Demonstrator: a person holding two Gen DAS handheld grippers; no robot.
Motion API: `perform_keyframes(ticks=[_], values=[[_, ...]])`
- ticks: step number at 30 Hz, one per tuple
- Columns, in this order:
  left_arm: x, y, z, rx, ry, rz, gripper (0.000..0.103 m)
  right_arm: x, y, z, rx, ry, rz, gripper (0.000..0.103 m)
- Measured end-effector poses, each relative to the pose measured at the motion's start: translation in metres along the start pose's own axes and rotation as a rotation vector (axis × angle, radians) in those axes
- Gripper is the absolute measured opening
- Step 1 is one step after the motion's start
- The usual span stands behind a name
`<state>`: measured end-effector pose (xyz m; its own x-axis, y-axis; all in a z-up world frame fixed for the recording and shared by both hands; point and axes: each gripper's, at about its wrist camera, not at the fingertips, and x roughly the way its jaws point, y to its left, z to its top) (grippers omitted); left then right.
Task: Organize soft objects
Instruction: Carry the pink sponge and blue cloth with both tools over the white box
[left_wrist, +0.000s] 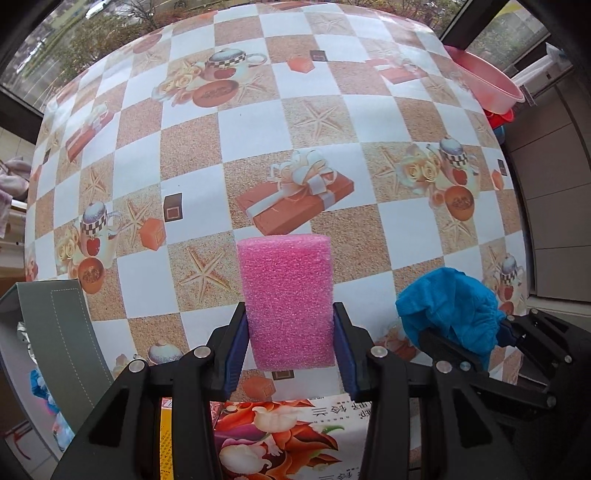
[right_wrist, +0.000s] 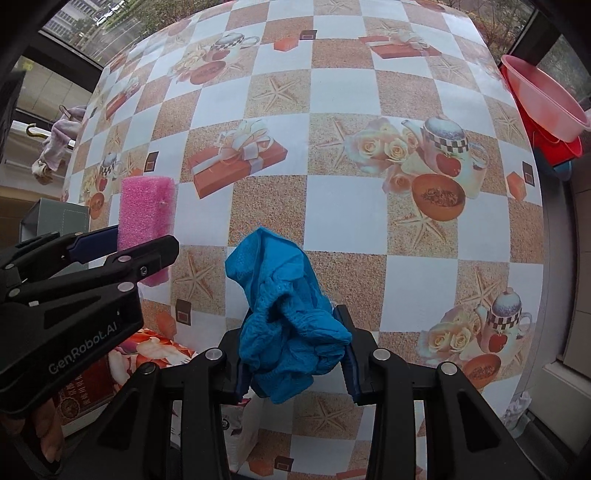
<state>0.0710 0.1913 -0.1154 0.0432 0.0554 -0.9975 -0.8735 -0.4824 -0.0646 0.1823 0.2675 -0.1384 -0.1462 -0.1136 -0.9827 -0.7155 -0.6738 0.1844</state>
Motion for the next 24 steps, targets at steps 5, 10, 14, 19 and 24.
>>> perform_keyframes(ticks=[5,10,14,19,24], values=[[-0.019,-0.004,-0.021,0.064,-0.023,-0.046,0.046,-0.014,-0.012,-0.026,0.079,-0.015,0.007,0.041],[-0.033,-0.007,-0.043,0.138,-0.044,-0.101,0.046,-0.023,-0.014,-0.050,0.174,-0.030,0.016,0.041],[-0.051,-0.014,-0.067,0.215,-0.064,-0.142,0.046,-0.033,-0.010,-0.077,0.243,-0.042,0.021,0.041],[-0.074,-0.009,-0.099,0.277,-0.071,-0.199,0.046,-0.042,0.003,-0.109,0.309,-0.051,0.029,0.041],[-0.090,-0.007,-0.130,0.368,-0.082,-0.236,0.046,-0.049,0.021,-0.134,0.350,-0.068,0.031,0.041]])
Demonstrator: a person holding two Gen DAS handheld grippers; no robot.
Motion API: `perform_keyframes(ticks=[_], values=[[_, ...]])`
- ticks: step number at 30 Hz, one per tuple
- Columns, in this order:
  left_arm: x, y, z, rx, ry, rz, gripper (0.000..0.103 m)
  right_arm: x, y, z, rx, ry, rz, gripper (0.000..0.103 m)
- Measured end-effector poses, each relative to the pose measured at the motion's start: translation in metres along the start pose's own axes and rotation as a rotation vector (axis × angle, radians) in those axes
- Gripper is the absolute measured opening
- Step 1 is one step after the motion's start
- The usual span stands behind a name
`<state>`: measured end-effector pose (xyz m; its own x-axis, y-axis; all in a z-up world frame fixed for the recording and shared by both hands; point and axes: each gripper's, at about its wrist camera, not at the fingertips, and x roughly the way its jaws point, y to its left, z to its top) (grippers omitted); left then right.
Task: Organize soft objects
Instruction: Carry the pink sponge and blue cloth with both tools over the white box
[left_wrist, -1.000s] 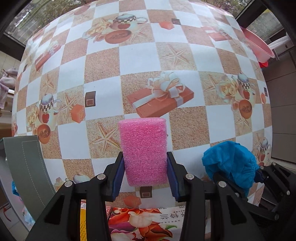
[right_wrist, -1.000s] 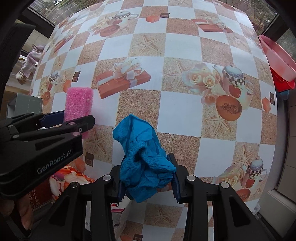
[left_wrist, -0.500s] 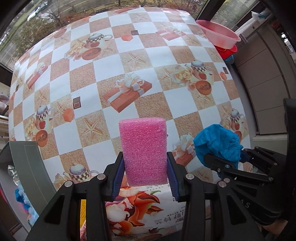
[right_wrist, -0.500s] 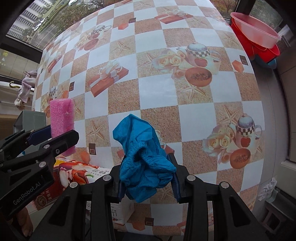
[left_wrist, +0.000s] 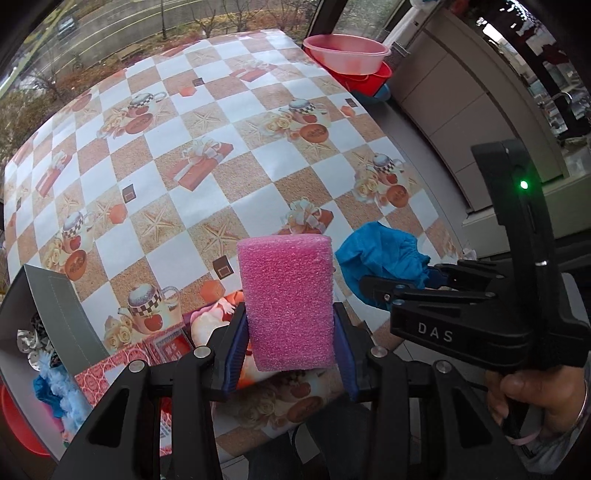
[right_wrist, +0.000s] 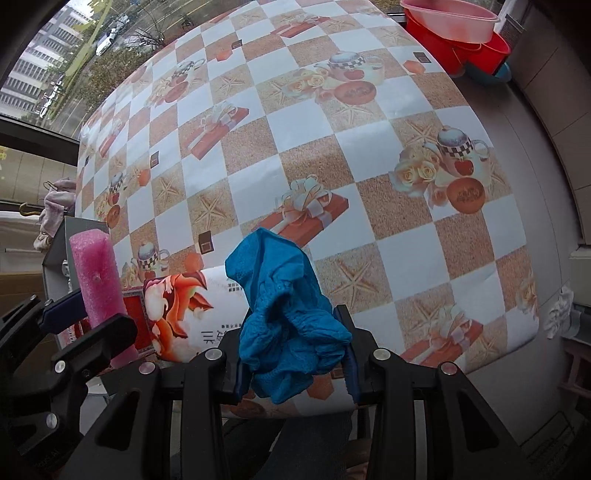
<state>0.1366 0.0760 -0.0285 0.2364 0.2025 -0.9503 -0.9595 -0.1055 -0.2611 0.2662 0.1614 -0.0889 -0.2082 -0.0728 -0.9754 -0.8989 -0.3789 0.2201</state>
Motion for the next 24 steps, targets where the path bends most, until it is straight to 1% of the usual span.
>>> perform_keyframes(ticks=[3,6,8,11,15,19,24], values=[[-0.007,-0.009,-0.017,0.065,0.005,-0.023,0.046,-0.005,0.006,-0.016,0.009,-0.006,0.005,0.041],[-0.014,-0.015,-0.035,0.125,-0.003,-0.018,0.046,-0.008,0.014,-0.031,0.013,-0.005,0.011,0.041],[-0.020,-0.014,-0.045,0.146,-0.012,-0.015,0.046,-0.010,0.021,-0.040,0.003,-0.004,0.011,0.041],[-0.030,-0.008,-0.058,0.146,-0.037,-0.010,0.046,-0.014,0.034,-0.051,-0.014,-0.007,0.020,0.041],[-0.050,0.010,-0.073,0.105,-0.095,-0.001,0.046,-0.024,0.057,-0.062,-0.049,-0.028,0.033,0.041],[-0.072,0.036,-0.085,0.023,-0.157,0.014,0.046,-0.035,0.085,-0.066,-0.100,-0.052,0.049,0.041],[-0.096,0.069,-0.101,-0.079,-0.229,0.064,0.046,-0.044,0.122,-0.065,-0.178,-0.071,0.063,0.041]])
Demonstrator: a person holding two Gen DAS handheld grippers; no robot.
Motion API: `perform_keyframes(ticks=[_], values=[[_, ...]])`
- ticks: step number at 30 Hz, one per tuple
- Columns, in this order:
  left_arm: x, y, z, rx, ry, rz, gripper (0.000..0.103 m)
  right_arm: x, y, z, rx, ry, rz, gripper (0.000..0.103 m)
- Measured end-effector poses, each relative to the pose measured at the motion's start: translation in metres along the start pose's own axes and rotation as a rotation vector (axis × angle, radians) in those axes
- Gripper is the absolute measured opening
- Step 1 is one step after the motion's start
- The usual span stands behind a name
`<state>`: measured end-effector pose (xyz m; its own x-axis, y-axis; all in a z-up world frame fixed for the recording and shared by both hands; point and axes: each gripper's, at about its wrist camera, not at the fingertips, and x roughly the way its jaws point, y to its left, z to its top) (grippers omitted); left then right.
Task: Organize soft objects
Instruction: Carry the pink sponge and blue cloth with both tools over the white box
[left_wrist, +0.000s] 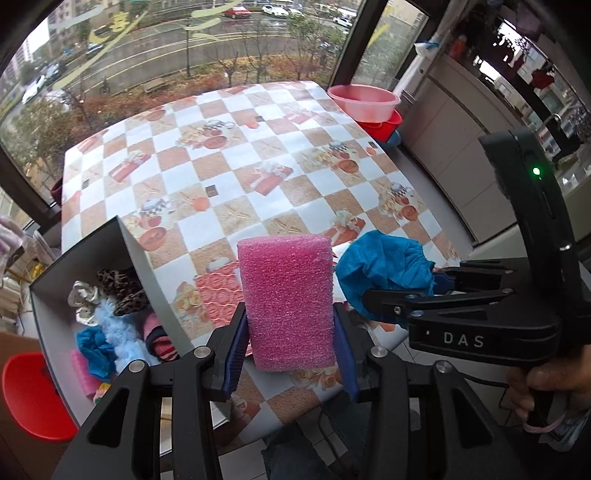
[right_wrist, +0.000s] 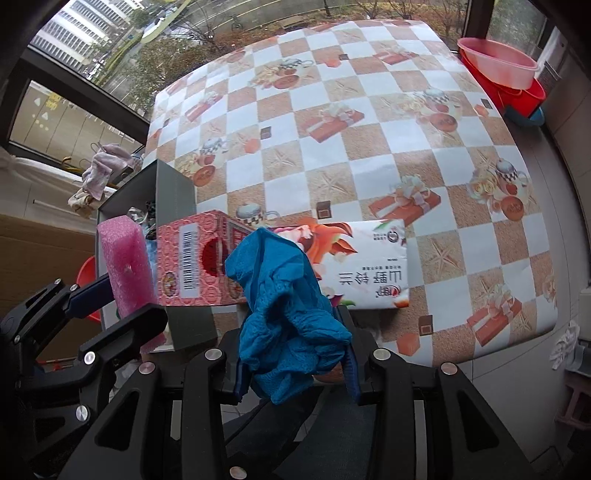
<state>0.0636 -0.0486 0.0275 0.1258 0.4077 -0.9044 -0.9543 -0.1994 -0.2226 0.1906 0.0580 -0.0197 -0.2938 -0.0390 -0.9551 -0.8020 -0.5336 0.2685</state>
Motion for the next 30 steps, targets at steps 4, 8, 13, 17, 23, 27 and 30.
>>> perform_keyframes(ticks=[4,8,13,17,23,27,30], values=[[-0.012,0.035,-0.011,-0.101,-0.032,0.055,0.046,-0.003,0.029,0.004,-0.070,-0.004,0.008,0.041],[-0.018,0.075,-0.028,-0.224,-0.037,0.103,0.046,-0.002,0.055,0.007,-0.128,0.000,0.018,0.041],[-0.023,0.121,-0.051,-0.366,-0.033,0.184,0.046,0.002,0.088,0.010,-0.201,0.010,0.032,0.041],[-0.025,0.149,-0.068,-0.448,-0.022,0.233,0.046,0.008,0.115,0.013,-0.263,0.023,0.047,0.041],[-0.029,0.172,-0.085,-0.517,-0.013,0.269,0.046,0.022,0.161,0.018,-0.374,0.052,0.058,0.041],[-0.025,0.177,-0.091,-0.535,0.002,0.277,0.046,0.036,0.190,0.018,-0.449,0.078,0.056,0.041],[-0.019,0.181,-0.095,-0.548,0.021,0.277,0.046,0.047,0.207,0.017,-0.491,0.096,0.050,0.041]])
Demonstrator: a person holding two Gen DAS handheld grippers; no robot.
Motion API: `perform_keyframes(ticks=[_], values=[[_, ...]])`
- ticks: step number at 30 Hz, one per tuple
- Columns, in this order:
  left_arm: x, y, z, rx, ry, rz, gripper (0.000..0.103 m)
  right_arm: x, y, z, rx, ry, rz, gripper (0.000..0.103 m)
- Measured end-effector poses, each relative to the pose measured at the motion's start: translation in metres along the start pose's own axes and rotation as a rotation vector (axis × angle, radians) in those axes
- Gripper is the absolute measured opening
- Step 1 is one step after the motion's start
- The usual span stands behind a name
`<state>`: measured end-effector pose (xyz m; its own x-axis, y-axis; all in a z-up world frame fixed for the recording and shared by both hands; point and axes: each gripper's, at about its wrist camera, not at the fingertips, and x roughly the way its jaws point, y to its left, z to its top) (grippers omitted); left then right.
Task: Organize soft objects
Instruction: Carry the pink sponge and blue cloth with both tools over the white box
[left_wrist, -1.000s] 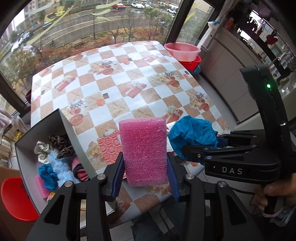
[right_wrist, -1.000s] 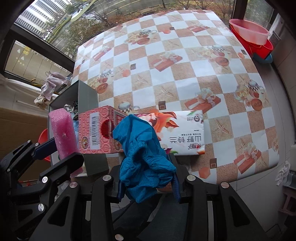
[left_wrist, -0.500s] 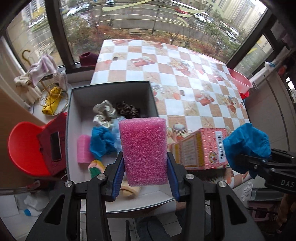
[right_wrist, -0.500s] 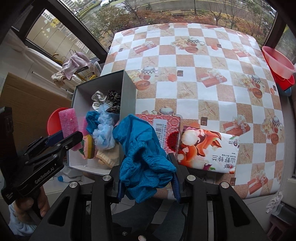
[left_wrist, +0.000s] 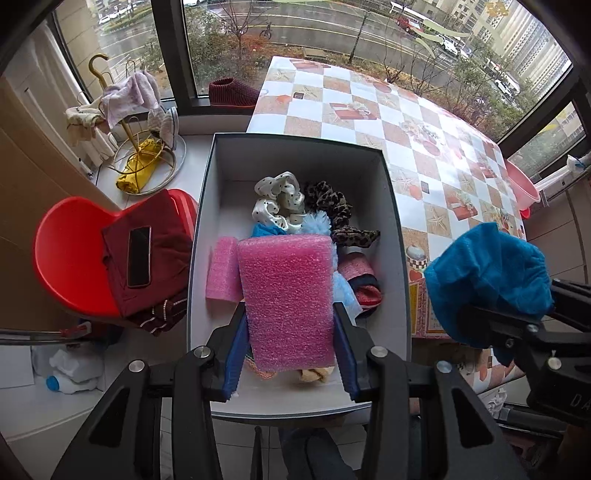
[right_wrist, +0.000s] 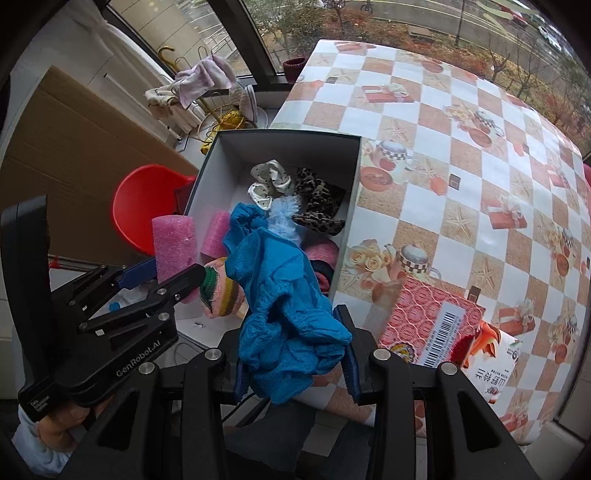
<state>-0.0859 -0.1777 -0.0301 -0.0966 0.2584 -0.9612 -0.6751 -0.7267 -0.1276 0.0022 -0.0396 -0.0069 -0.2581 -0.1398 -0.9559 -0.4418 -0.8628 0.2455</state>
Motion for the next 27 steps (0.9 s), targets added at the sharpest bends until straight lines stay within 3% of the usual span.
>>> perform_keyframes(ticks=[16,27], values=[[0.025,0.009,-0.012,-0.013,0.086,0.017,0.046,0.033,0.018,0.001,-0.035,0.099,0.014,0.041],[0.029,0.011,0.010,-0.010,0.066,0.036,0.046,0.041,0.015,0.017,-0.016,0.100,0.011,0.041]])
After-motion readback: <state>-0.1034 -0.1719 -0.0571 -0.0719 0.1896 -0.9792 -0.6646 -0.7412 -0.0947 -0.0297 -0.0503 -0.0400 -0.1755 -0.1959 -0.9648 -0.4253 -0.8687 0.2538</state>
